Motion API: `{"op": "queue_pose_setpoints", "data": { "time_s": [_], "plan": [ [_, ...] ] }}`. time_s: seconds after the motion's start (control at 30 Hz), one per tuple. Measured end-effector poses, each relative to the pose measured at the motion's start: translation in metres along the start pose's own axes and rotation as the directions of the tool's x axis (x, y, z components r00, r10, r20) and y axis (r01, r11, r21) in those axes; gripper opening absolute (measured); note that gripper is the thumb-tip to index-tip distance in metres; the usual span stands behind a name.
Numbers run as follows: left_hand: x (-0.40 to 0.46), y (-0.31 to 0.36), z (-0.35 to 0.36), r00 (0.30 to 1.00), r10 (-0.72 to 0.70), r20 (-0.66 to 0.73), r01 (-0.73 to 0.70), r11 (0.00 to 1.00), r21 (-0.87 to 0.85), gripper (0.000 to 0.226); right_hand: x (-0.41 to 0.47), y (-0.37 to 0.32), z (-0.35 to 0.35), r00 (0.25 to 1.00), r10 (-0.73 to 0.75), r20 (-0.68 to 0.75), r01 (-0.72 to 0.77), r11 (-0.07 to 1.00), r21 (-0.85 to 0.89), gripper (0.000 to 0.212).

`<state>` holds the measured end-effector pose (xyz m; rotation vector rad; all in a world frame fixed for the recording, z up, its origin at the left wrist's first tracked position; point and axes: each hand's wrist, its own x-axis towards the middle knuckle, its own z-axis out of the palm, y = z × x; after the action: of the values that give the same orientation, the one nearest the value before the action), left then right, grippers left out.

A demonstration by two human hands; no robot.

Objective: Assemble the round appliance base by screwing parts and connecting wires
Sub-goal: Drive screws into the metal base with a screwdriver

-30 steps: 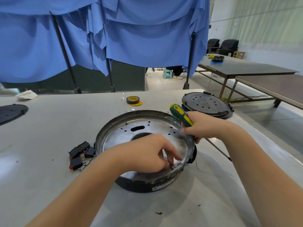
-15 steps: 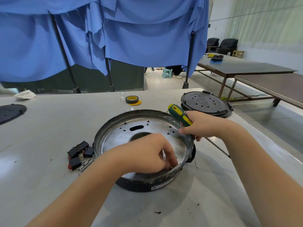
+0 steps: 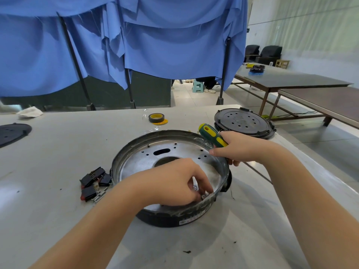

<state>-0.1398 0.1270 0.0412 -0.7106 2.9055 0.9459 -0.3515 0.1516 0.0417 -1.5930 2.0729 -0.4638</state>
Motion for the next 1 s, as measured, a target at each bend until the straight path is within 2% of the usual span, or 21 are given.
{"op": "queue_pose_setpoints", "data": {
  "time_s": [0.07,0.17,0.37,0.47,0.57,0.67,0.8,0.87,1.0],
  "plan": [
    [-0.001,-0.001,-0.001,1.0,0.004,-0.011,-0.004,1.0,-0.016,0.025,0.0,-0.001,0.0,1.0,0.007,0.001,-0.007,1.0,0.001,0.026],
    [0.0,-0.001,0.001,0.996,-0.006,-0.089,0.009,1.0,0.027,0.004,0.001,-0.001,-0.001,1.0,0.022,-0.001,-0.022,1.0,0.008,0.036],
    [0.002,-0.002,0.004,0.996,0.004,-0.093,-0.002,1.0,0.017,0.006,-0.004,-0.004,-0.004,0.998,0.044,-0.043,-0.044,0.999,-0.007,0.035],
    [0.0,-0.003,0.001,0.998,-0.018,-0.061,0.018,1.0,-0.001,0.01,-0.01,-0.011,-0.01,0.992,-0.011,-0.125,0.013,1.0,0.017,0.029],
    [-0.001,-0.004,-0.001,0.998,-0.02,-0.059,0.021,1.0,0.009,0.018,-0.019,-0.021,-0.02,0.971,-0.065,-0.229,0.108,0.977,0.182,0.022],
    [-0.001,-0.004,0.0,0.999,-0.012,-0.044,0.012,1.0,0.0,0.018,-0.028,-0.037,-0.029,0.958,-0.039,-0.282,0.181,0.848,0.498,0.008],
    [0.0,-0.004,0.002,0.998,-0.006,-0.057,0.006,1.0,-0.004,0.008,-0.04,-0.054,-0.034,0.973,-0.037,-0.227,0.219,0.449,0.866,0.002],
    [0.001,-0.005,0.003,0.996,-0.005,-0.086,0.006,1.0,0.018,0.006,-0.043,-0.058,-0.033,0.978,-0.062,-0.199,0.208,0.306,0.929,0.005],
    [0.001,-0.004,0.004,0.997,0.002,-0.074,0.0,1.0,0.021,0.007,-0.044,-0.061,-0.03,0.978,-0.131,-0.161,0.187,0.218,0.958,0.017]
  ]
}}
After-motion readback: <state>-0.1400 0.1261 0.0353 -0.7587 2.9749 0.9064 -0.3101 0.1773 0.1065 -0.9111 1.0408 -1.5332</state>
